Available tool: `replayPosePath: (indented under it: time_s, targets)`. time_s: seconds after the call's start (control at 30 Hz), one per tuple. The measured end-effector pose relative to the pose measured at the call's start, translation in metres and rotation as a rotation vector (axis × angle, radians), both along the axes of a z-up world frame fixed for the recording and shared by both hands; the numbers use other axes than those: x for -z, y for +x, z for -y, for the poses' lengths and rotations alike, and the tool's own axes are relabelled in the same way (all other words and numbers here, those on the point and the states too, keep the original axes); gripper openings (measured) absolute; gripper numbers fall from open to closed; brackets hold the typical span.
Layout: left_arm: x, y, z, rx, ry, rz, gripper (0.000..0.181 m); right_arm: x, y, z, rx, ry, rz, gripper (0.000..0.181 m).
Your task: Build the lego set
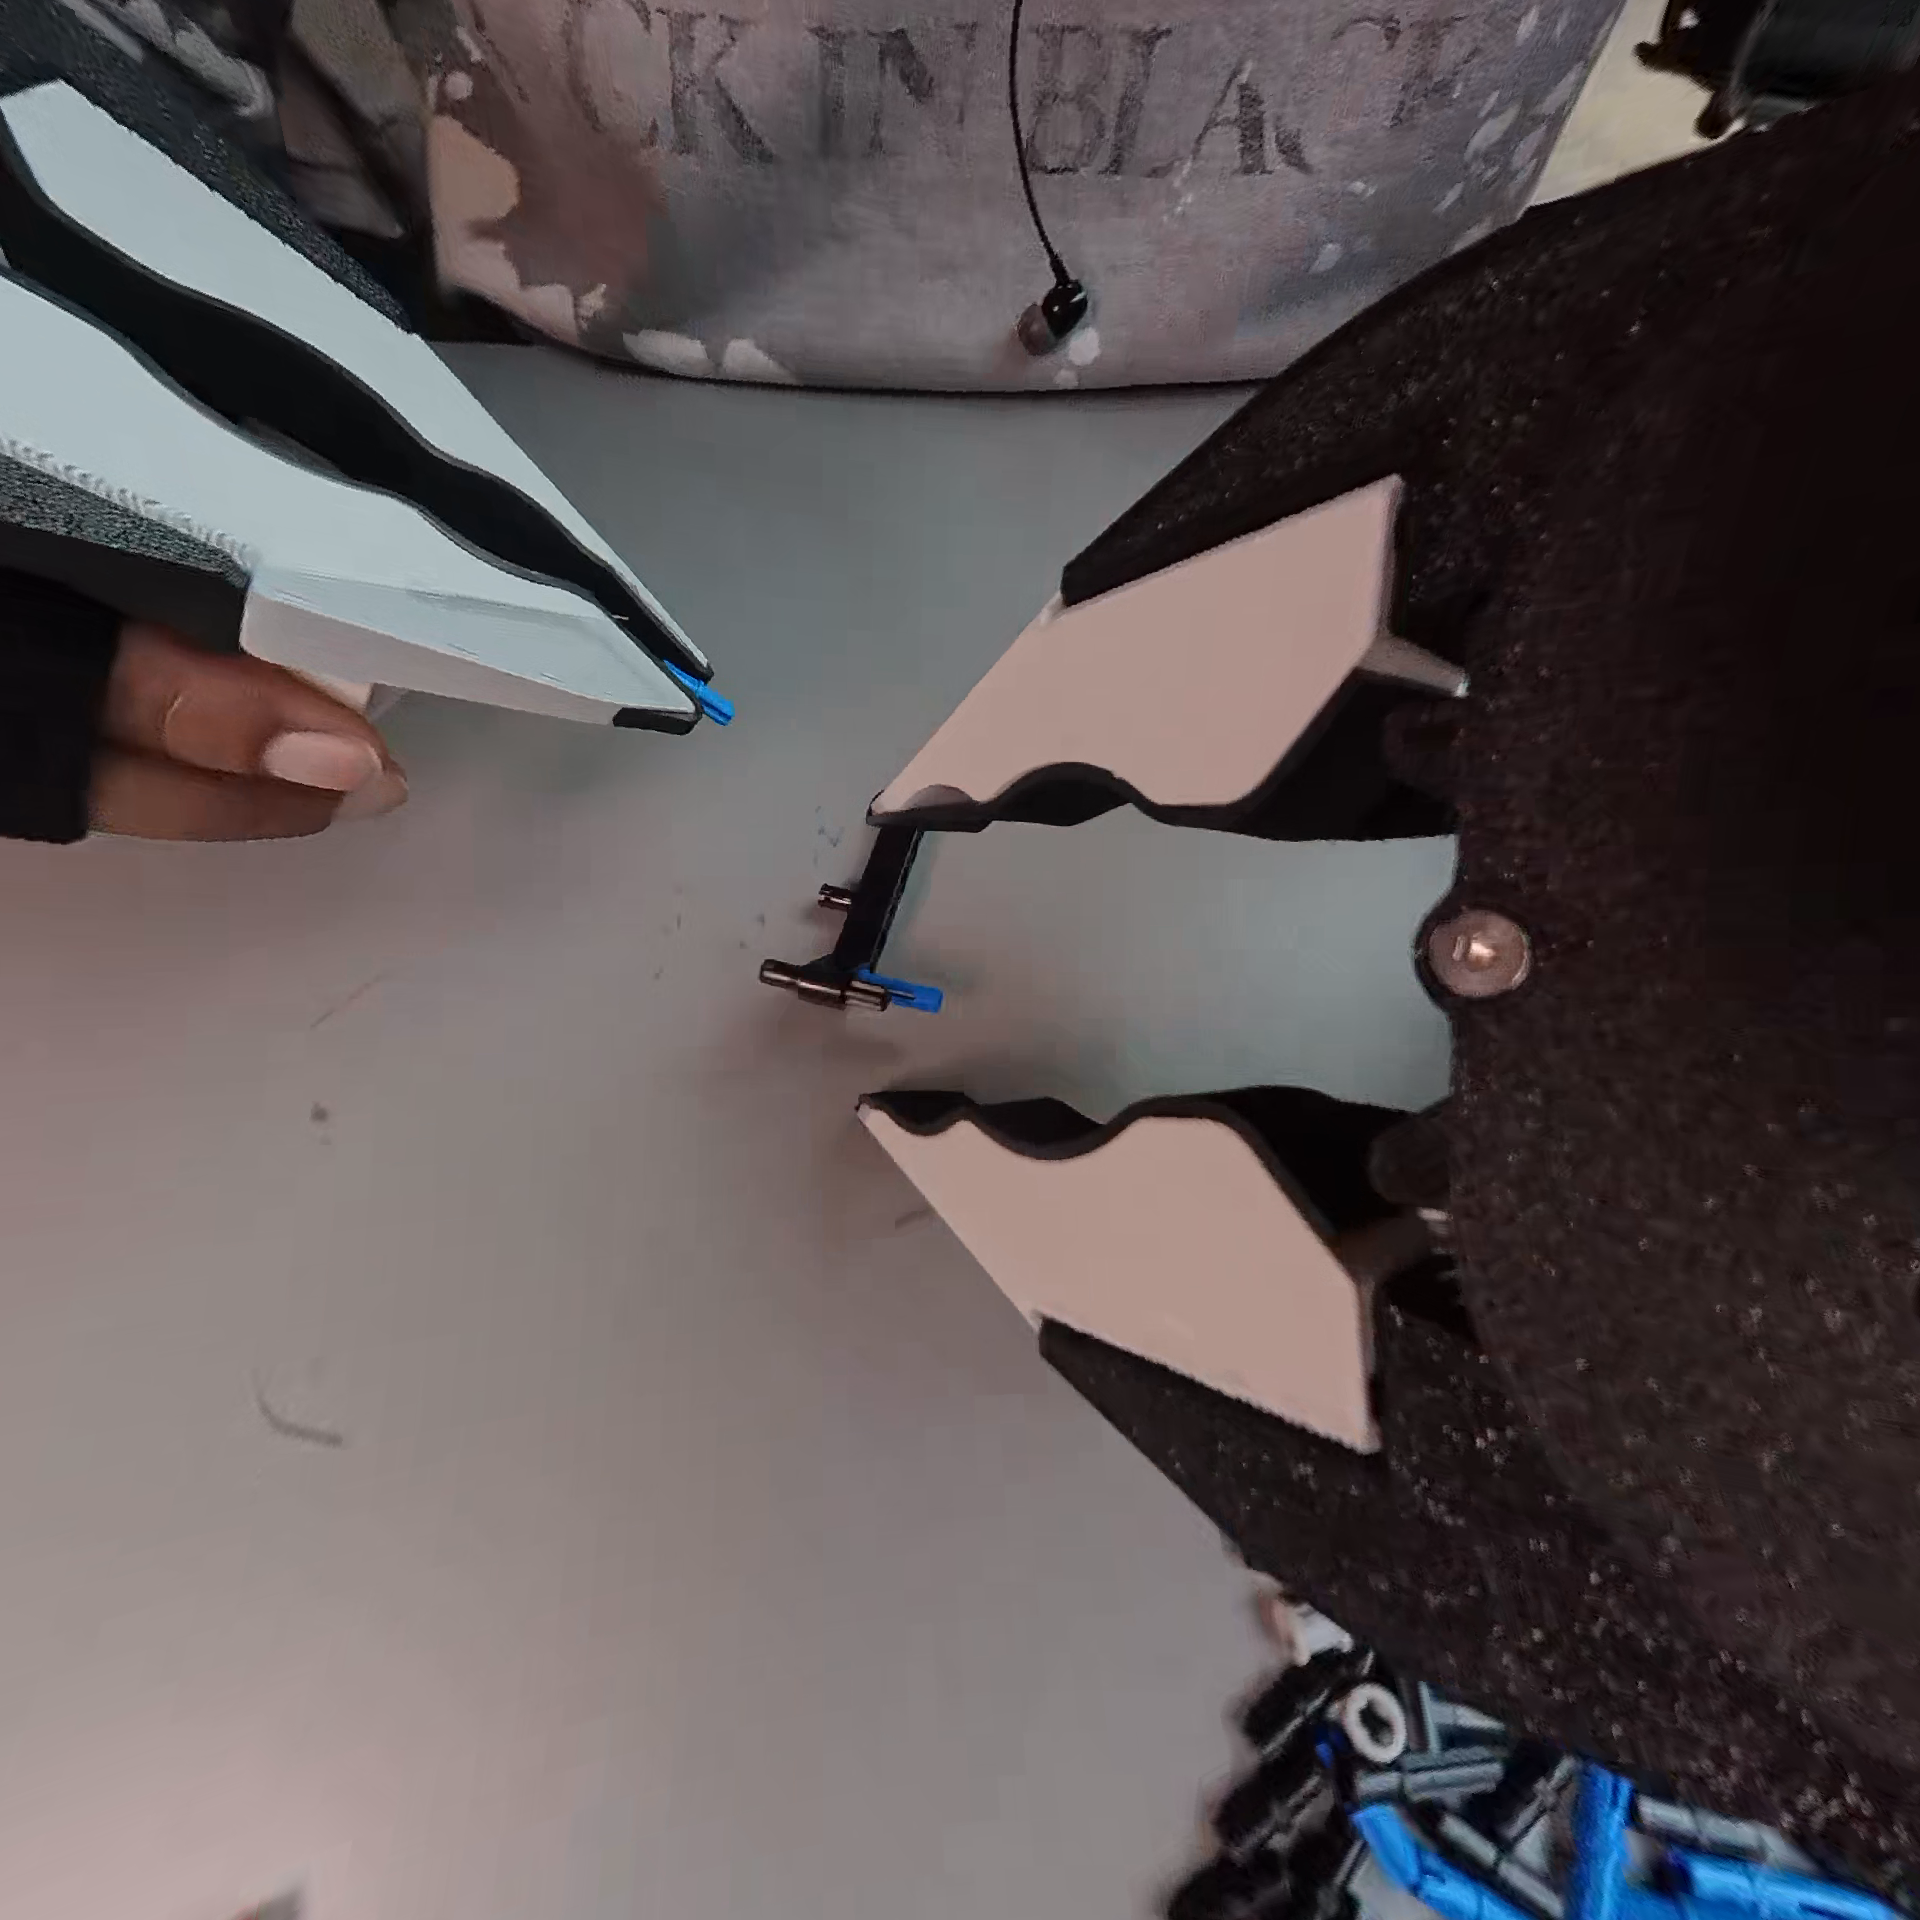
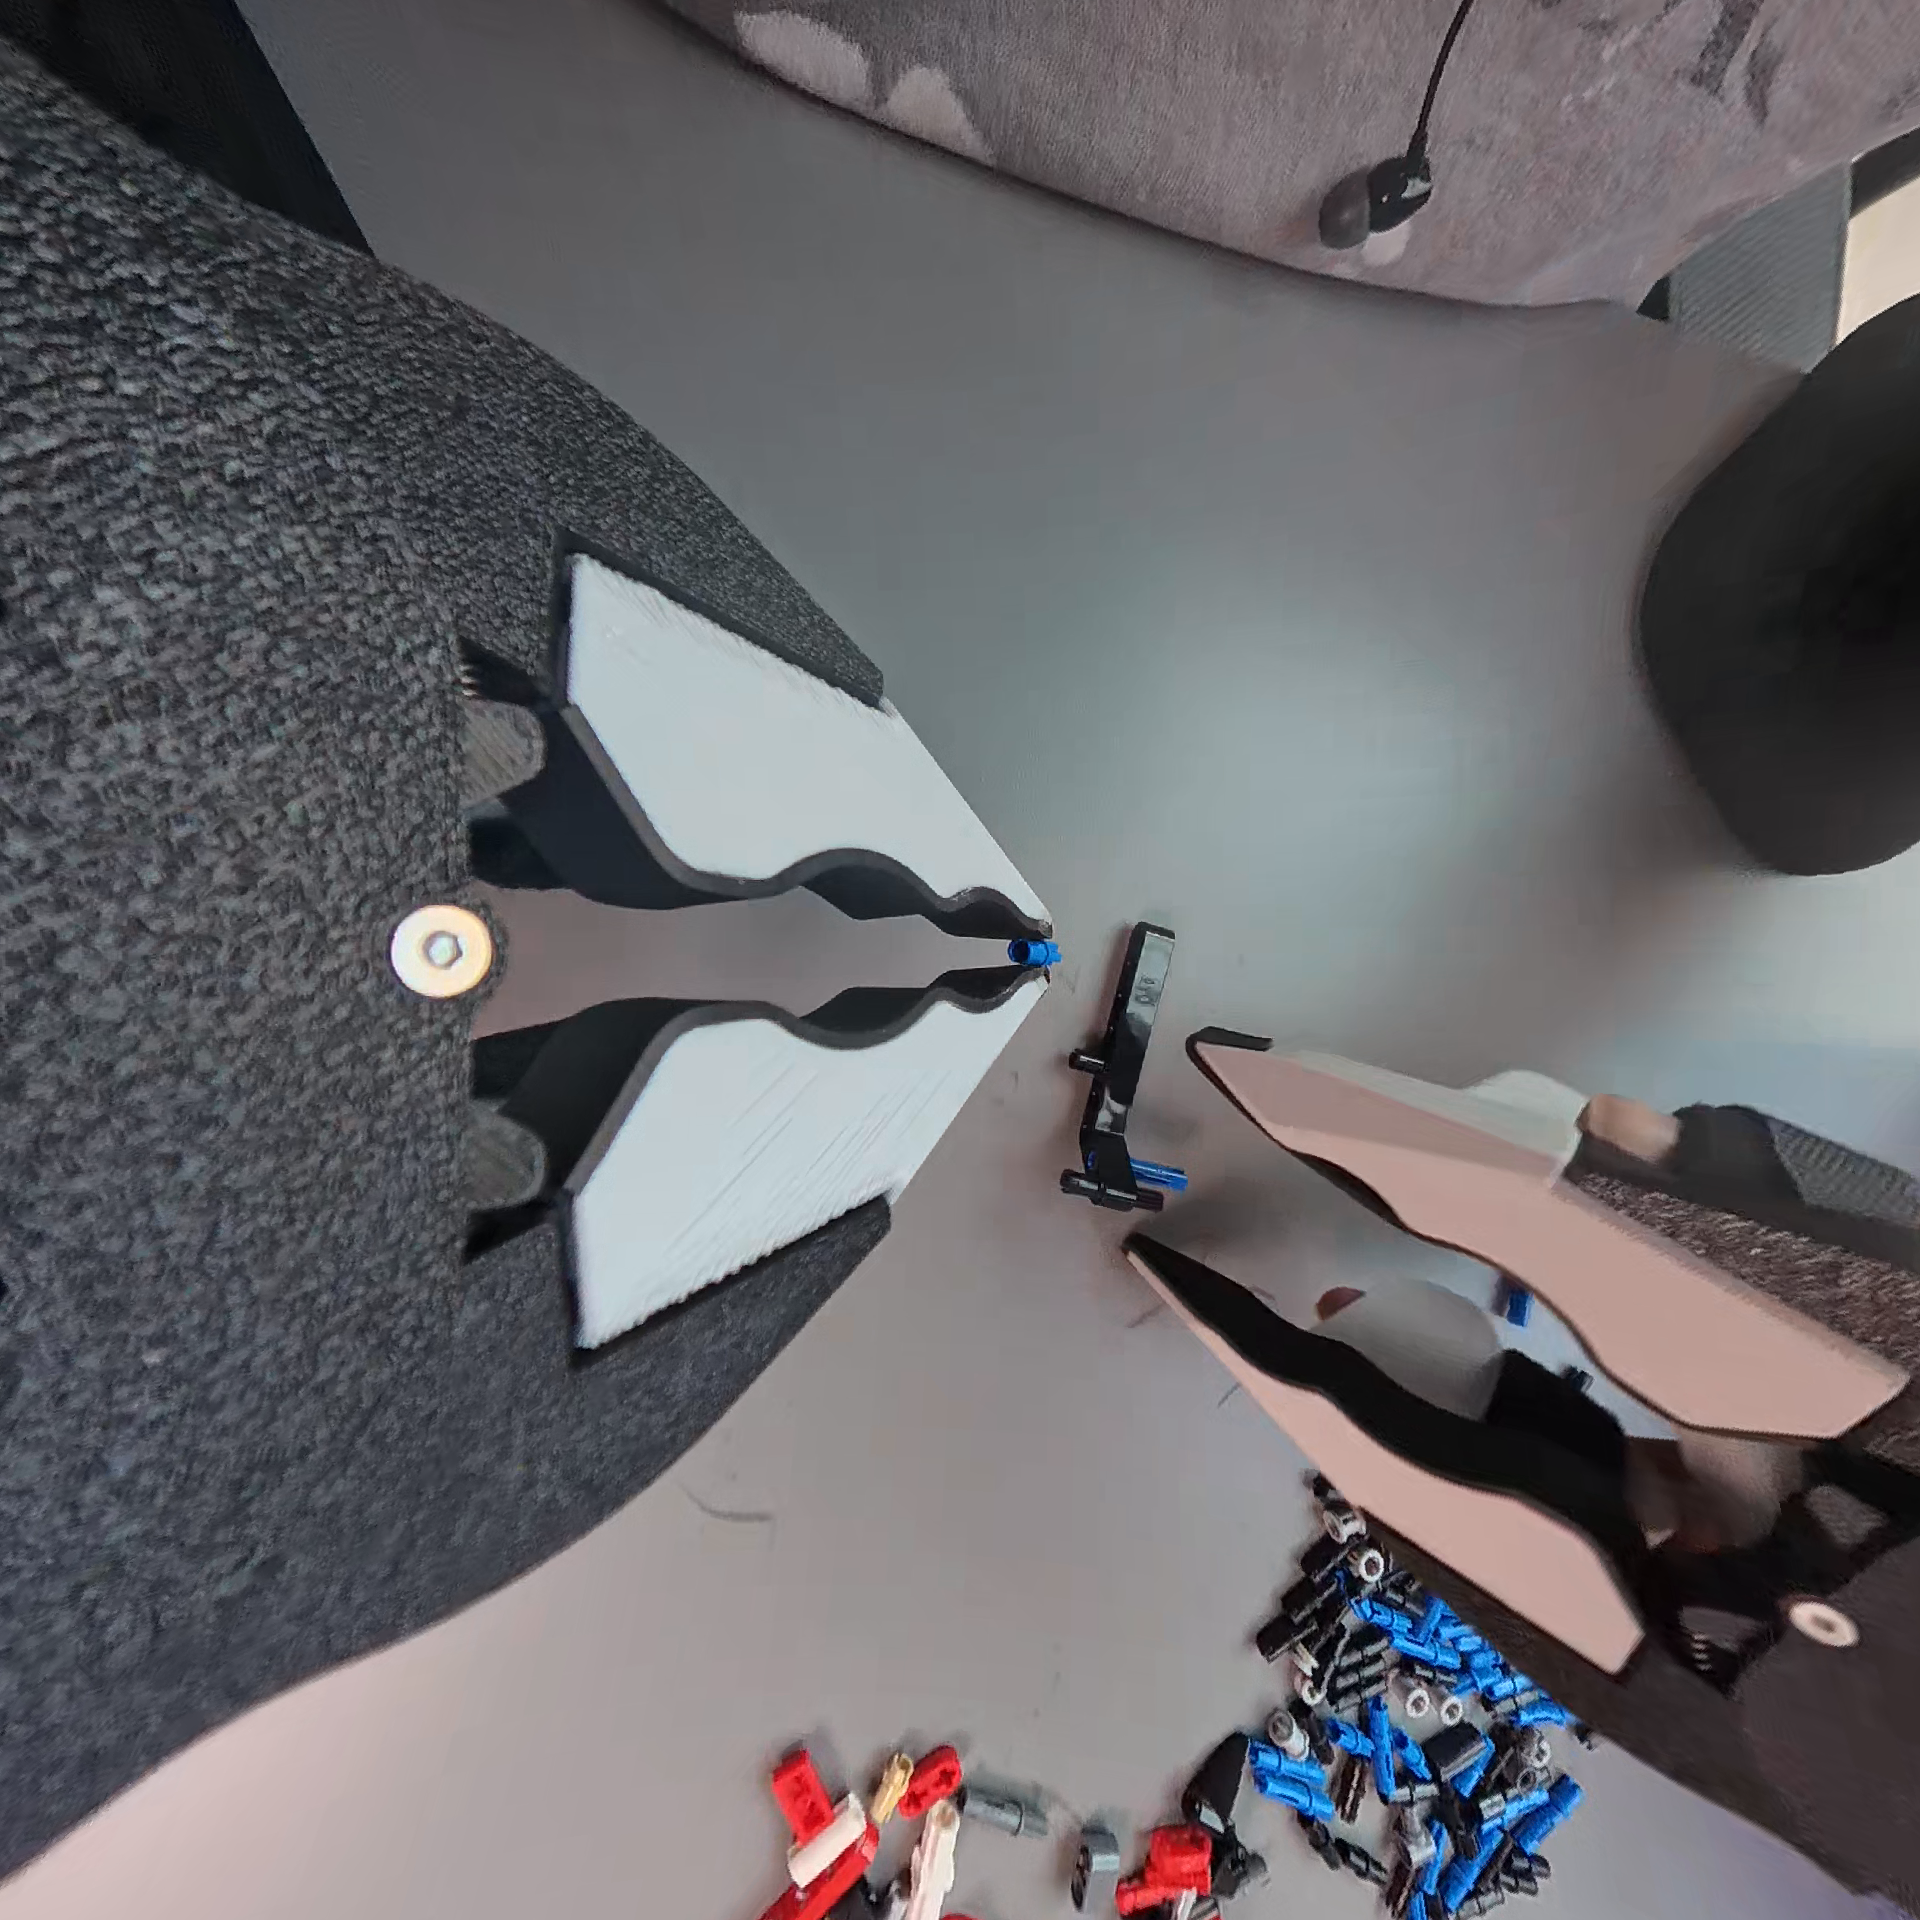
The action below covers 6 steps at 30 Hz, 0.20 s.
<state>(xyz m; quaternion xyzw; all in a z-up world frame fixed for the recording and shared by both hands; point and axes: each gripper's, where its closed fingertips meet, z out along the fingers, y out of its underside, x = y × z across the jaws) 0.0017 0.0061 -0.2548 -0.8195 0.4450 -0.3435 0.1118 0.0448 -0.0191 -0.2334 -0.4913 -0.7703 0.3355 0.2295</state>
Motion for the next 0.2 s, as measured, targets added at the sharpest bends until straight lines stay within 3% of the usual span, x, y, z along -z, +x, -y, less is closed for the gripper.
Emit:
replayPosePath:
  time_s: [0.03,0.1,0.2]
  targets:
    - [0.0,0.003,-0.002,0.044,-0.024,-0.015,0.051,-0.001,0.0,-0.001,0.009,-0.003,-0.014,0.005]
    - [0.001,0.005,-0.004,0.119,-0.05,-0.067,0.044,-0.004,0.001,-0.004,0.029,-0.011,-0.043,0.005]
    - [0.006,0.002,-0.004,0.196,0.047,-0.179,0.037,-0.007,0.003,-0.011,0.052,-0.006,-0.071,0.005]
